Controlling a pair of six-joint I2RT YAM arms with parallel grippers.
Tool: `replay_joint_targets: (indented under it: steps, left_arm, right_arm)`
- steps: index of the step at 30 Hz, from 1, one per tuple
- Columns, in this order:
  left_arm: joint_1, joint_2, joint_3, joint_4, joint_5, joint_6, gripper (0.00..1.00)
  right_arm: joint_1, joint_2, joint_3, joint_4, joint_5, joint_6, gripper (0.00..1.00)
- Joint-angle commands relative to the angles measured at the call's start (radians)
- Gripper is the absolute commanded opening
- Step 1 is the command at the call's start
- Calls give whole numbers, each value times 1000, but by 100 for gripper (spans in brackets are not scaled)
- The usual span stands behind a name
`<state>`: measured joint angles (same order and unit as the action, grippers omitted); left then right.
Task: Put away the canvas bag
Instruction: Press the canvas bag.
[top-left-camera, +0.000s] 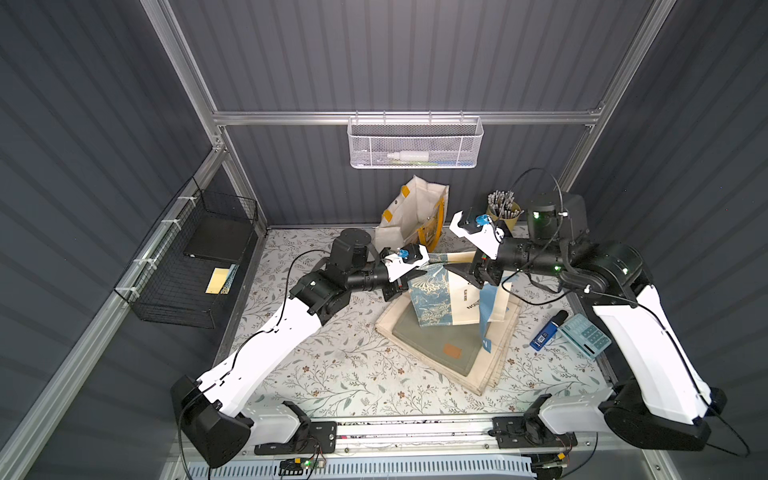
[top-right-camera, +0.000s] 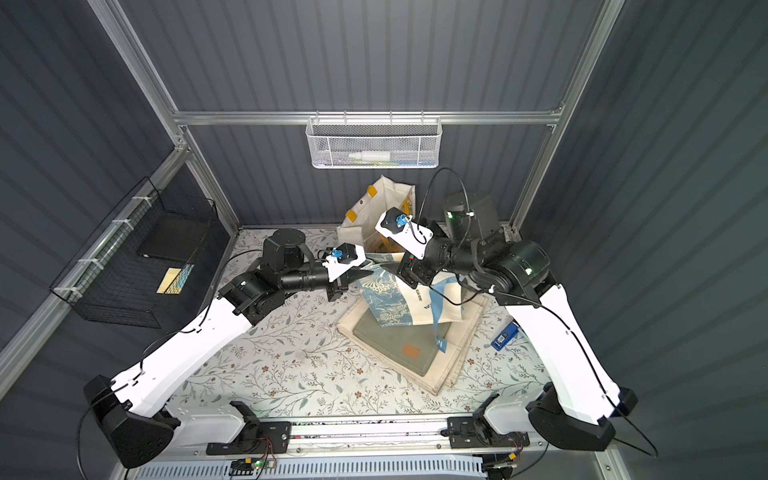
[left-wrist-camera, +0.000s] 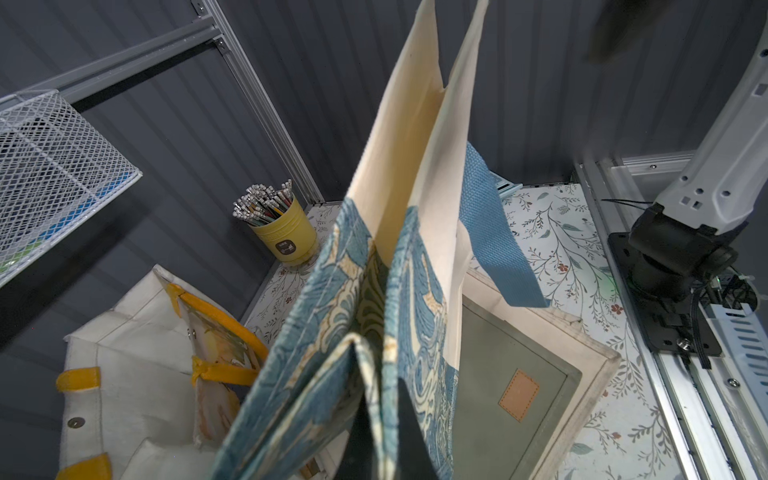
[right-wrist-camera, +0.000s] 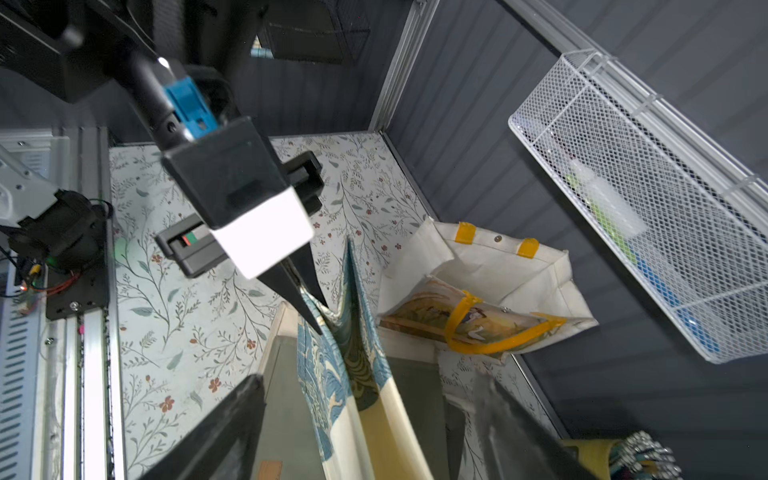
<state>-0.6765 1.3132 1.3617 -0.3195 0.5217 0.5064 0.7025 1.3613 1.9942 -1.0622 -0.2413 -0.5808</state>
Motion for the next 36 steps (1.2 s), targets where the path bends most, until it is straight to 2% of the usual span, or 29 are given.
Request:
replay_joint_targets:
  steps: [1, 7, 14, 16, 18, 21, 24, 25, 26, 29, 32, 36]
  left_arm:
    - [-11, 4, 59, -9, -25, 70, 0]
    - [-23, 12, 75, -35, -28, 116, 0]
    - [-59, 22, 92, -67, -5, 161, 0]
    - [-77, 29, 103, -91, -8, 184, 0]
    - [-92, 37, 113, -106, -13, 199, 0]
    - [-103, 43, 117, -109, -10, 212, 0]
    - [-103, 37, 110, -94, -18, 209, 0]
    - [-104, 32, 102, -85, -22, 207, 8]
    - [-104, 27, 92, -74, -29, 201, 26]
    - [-103, -8, 28, -16, -39, 167, 98]
    - [-102, -61, -58, 76, -89, 109, 99]
    - [-100, -93, -136, 140, -141, 85, 100]
  right_arm:
    - [9, -9, 11, -115, 24, 3, 82]
    - [43, -4, -56, -176, 136, -12, 83]
    - [56, 0, -91, -159, 218, -45, 83]
    - [58, 1, -94, -156, 218, -53, 80]
    - [60, -3, -104, -156, 200, -64, 69]
    - [58, -17, -139, -155, 191, -87, 31]
    - [58, -48, -189, -143, 188, -110, 0]
    - [58, -63, -209, -129, 191, -113, 0]
    - [59, -77, -224, -116, 192, -116, 0]
    - [57, -138, -284, -40, 189, -123, 0]
    - [54, -205, -333, 29, 175, -129, 0]
    - [52, -224, -342, 34, 138, -144, 0]
